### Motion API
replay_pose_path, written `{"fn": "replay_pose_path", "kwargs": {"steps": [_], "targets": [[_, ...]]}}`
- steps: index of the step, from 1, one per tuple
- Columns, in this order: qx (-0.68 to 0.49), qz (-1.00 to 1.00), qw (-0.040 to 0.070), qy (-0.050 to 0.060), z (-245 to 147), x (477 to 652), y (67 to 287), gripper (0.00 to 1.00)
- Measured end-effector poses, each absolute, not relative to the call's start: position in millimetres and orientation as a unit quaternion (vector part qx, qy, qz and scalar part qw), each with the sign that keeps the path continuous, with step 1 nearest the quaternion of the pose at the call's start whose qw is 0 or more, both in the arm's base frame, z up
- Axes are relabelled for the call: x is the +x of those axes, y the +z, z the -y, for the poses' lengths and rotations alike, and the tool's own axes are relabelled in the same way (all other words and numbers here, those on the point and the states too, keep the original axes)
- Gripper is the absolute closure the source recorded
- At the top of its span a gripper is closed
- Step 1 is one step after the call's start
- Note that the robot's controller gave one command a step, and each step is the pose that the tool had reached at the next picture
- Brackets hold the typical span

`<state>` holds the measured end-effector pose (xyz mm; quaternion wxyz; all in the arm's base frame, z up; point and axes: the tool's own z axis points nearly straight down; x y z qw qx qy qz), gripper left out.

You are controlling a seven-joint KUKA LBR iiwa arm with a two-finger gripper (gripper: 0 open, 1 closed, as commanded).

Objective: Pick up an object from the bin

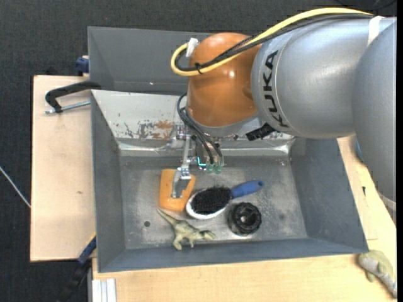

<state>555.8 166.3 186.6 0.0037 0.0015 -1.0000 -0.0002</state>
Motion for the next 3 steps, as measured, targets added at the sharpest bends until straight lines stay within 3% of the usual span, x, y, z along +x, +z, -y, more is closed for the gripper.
{"fn": "replay_pose_path", "kwargs": {"steps": [1,2,3], "targets": [[0.171,0.985,-0.004,-0.001,-124.7,546.3,80.3,0.00],[0.171,0.985,-0.002,-0.001,-125.2,545.2,80.4,1.00],[0.033,0.999,-0.007,-0.001,-103.4,561.9,222.5,1.00]]}}
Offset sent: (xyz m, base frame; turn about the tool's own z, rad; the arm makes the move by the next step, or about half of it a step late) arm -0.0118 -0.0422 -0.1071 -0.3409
